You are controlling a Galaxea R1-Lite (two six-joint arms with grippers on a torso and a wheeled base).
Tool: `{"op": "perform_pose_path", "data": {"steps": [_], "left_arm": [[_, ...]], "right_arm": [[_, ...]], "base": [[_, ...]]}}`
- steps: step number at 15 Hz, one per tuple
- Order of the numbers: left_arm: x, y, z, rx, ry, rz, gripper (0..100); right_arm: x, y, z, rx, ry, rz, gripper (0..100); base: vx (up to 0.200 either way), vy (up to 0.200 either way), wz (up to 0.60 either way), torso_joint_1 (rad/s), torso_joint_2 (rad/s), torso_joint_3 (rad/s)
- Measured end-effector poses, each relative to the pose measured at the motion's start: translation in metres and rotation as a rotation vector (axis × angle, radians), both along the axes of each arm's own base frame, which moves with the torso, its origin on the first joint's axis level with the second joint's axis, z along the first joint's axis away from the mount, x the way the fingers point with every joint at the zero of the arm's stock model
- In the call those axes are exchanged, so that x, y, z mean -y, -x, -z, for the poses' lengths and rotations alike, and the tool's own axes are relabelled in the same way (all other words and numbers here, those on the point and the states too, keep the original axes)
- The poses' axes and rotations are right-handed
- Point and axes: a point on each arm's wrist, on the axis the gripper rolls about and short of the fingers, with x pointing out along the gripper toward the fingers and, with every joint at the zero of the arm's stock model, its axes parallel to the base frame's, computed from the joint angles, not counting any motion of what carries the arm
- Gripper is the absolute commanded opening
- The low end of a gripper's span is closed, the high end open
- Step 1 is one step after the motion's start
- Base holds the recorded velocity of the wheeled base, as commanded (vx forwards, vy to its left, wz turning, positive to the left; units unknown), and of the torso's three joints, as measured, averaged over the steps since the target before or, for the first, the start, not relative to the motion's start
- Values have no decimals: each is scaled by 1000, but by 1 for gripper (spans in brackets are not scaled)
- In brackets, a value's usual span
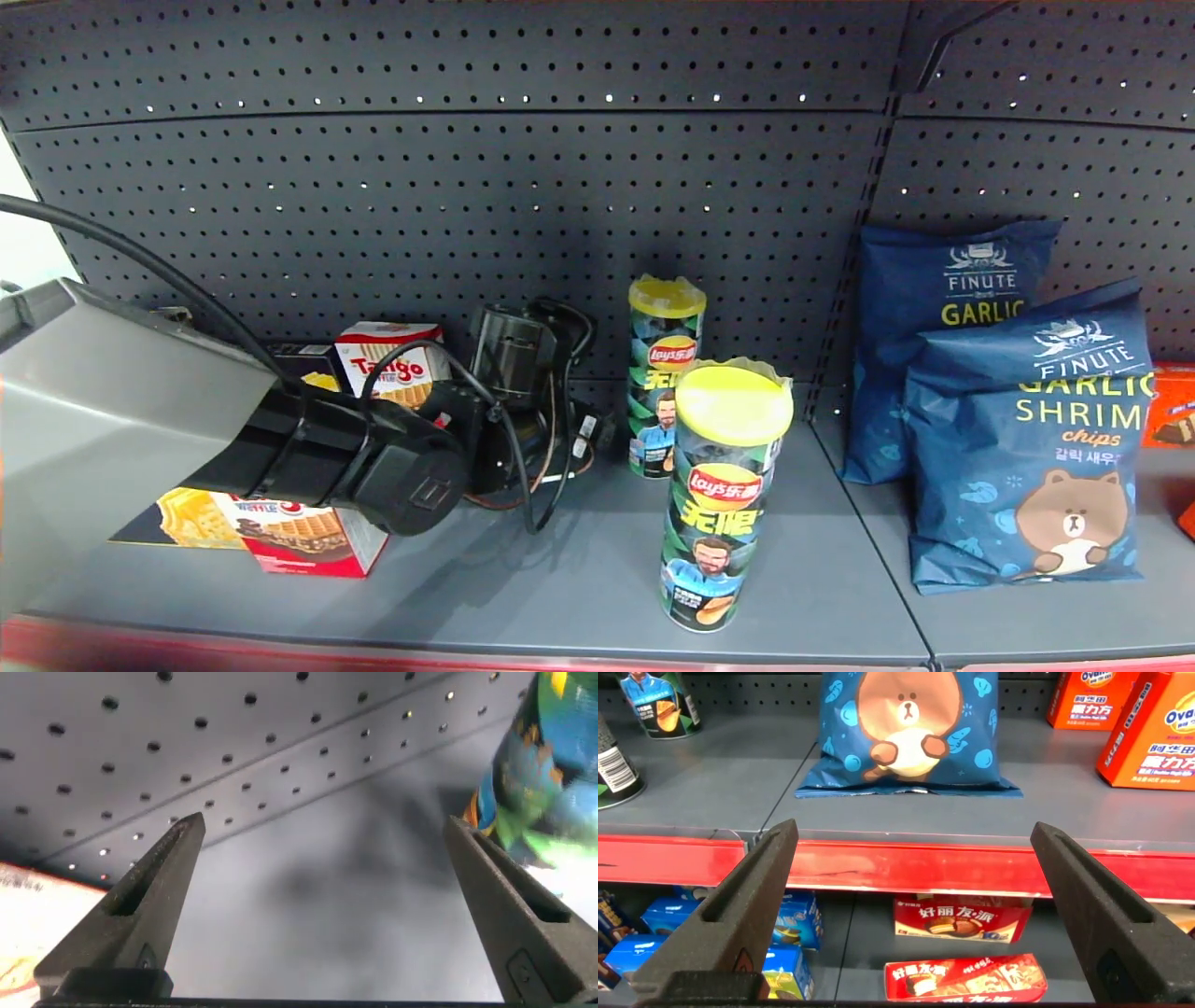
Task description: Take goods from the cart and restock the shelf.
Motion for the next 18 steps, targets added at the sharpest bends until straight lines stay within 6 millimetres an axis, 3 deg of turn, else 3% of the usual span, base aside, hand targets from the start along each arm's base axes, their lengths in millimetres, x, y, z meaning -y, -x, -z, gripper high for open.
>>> {"op": "perform_pose_path", "data": {"steps": [9,18], "left_arm": [[9,3,-11,31,19,24,100],[14,-4,-5,27,16,24,100]], "right_arm": [[0,0,0,0,0,0,100],[0,0,0,0,0,0,100]], "base": [[0,0,0,0,0,0],[0,0,0,0,0,0]]}}
